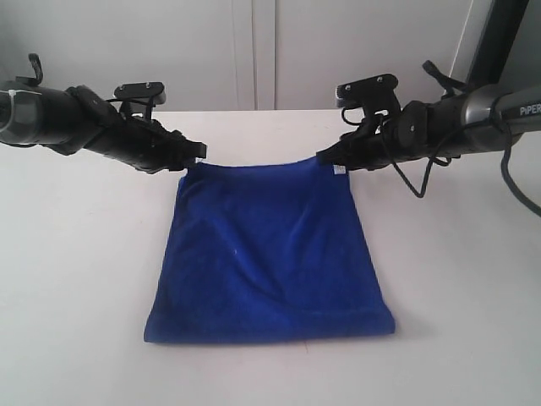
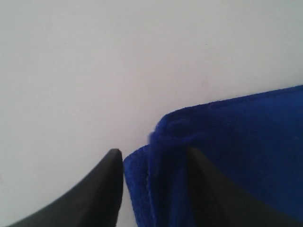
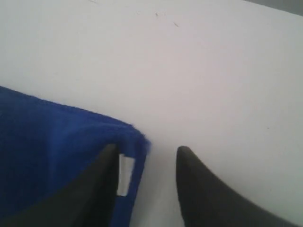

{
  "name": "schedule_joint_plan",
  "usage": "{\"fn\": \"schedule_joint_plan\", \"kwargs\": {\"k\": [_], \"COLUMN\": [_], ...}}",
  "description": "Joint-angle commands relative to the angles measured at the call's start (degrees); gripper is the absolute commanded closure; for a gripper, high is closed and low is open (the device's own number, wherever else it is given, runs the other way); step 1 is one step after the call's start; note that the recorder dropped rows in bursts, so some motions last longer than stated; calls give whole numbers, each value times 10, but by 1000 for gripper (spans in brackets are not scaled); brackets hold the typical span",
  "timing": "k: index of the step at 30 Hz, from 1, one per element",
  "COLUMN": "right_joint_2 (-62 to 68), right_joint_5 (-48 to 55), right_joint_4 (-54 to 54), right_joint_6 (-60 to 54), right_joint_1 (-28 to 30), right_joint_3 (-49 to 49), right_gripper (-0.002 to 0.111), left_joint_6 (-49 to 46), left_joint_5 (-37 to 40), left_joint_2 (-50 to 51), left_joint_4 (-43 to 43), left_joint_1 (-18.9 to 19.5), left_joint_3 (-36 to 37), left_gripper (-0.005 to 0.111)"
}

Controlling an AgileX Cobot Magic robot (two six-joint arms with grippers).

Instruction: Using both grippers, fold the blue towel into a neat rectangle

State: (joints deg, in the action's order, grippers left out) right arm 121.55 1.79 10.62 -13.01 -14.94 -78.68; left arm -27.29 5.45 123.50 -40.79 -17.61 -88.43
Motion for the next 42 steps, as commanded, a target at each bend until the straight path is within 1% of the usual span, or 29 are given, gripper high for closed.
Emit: {"fn": "schedule_joint_plan", "kwargs": {"k": [1,6,8,12,15,16,17,18,19,20,23,26,32,39,42], "right_joint_2": [-1,-1,-1,-1,-3,-4,-5,-6,-6,-6,-6,-6,-6,-8,-8], "right_joint_5": [-3,27,38,58,75,82,87,97,102,110,117,123,128,145,161], "right_joint_4": [-2,0,0,0,0,0,2,10,16,16,17,18,23,29,31], "right_joint_6": [1,11,24,43,44,44,44,44,44,44,44,44,44,44,43], "right_joint_1": [3,3,3,3,3,3,3,2,2,2,2,2,2,-5,-18], "right_joint_3": [-1,-1,-1,-1,-1,-1,-1,-1,-1,-1,-1,-1,-1,-1,-1], "right_gripper": [56,56,58,66,78,85,91,99,103,108,108,108,108,108,108], "left_joint_6": [-1,-1,-1,-1,-1,1,1,1,1,1,-1,-34,-35,-35,-35], "left_joint_5": [2,6,8,29,59,75,89,100,105,113,113,93,35,19,19], "left_joint_2": [-1,-1,-2,-21,-50,-64,-71,-76,-76,-67,-40,-11,18,48,49], "left_joint_4": [-7,-7,-7,-5,-2,-2,-5,-5,-5,-6,-37,-84,-84,-81,-80], "left_joint_1": [-2,3,6,17,26,28,28,22,19,12,2,-5,-5,-5,-5], "left_joint_3": [-3,-3,-3,-3,-3,-3,-3,-3,-3,-3,-3,-3,-3,-3,-3], "left_gripper": [58,58,58,58,59,63,70,86,94,107,107,107,107,107,107]}}
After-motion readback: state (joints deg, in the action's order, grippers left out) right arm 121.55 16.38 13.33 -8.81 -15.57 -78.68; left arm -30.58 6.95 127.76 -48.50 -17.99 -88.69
